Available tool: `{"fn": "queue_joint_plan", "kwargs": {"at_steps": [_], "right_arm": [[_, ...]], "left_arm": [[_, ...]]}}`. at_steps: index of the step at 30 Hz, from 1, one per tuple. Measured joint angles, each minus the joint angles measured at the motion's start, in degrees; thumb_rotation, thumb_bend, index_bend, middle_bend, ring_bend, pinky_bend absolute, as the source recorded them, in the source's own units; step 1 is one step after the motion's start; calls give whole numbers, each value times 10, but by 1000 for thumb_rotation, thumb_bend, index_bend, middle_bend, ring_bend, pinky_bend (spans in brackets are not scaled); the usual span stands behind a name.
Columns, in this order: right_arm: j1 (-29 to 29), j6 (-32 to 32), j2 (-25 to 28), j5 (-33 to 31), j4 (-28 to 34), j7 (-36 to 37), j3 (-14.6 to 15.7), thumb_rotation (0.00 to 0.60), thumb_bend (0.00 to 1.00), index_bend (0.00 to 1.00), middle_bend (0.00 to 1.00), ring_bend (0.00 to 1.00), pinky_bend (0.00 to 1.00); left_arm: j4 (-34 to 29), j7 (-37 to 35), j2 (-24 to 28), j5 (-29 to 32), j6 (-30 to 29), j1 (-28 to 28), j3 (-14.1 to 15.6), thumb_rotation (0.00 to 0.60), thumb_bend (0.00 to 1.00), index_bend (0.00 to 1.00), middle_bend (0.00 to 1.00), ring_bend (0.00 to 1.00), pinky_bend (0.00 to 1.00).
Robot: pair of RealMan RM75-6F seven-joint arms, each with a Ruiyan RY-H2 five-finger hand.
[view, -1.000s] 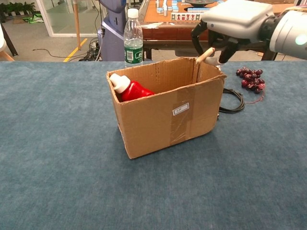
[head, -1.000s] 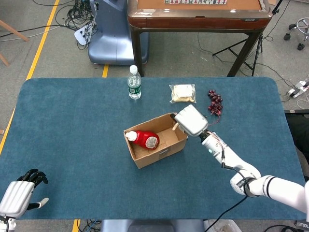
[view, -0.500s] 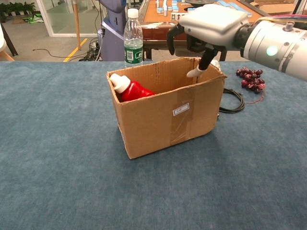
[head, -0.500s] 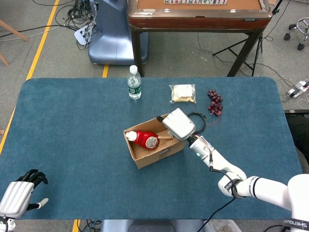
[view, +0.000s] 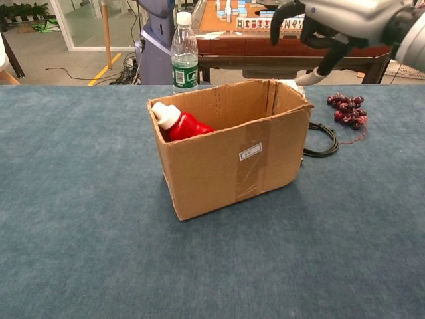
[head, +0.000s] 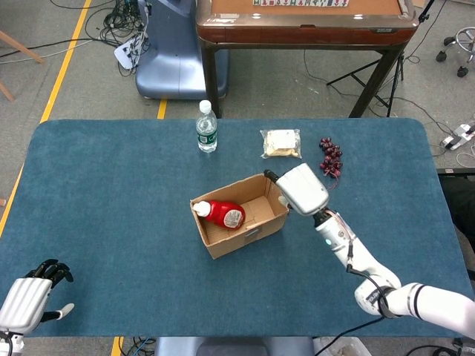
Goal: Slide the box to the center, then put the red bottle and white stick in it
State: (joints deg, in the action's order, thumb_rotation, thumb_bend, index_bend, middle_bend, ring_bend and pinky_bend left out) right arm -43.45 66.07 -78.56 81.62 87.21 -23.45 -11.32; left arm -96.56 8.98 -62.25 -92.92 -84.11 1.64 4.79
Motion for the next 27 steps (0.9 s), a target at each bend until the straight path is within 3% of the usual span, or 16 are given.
{"fn": "queue_joint_plan", "kwargs": {"at_steps": [4,13,19,23,27], "right_arm": [[33,34,34,-3,30,-5,6,600,0,470,840,872,973],[136,126,97,-20,97,-45,35,600,0,476,691,721,878],[210,160,124,-60,129,-68,72,600,0,476,580,548,695],[254,187,133,-77,137,-70,92,600,0,475,532,498,571],[289,225,134,-71,137,-59,104,600,0,475,516,481,537]], "left_arm": [[2,4,0,-1,1,1,0,600,0,458,343,205,414],[-4,8,1,0,-2,4,-7,600,0,458,348,208,420],[-18,-1,9,-5,-18,7,-19,600,0,458,351,213,424],[-25,-8,16,3,-23,9,-28,600,0,458,351,213,424],[-30,-17,20,8,-33,9,-37,600,0,458,351,213,424]]}}
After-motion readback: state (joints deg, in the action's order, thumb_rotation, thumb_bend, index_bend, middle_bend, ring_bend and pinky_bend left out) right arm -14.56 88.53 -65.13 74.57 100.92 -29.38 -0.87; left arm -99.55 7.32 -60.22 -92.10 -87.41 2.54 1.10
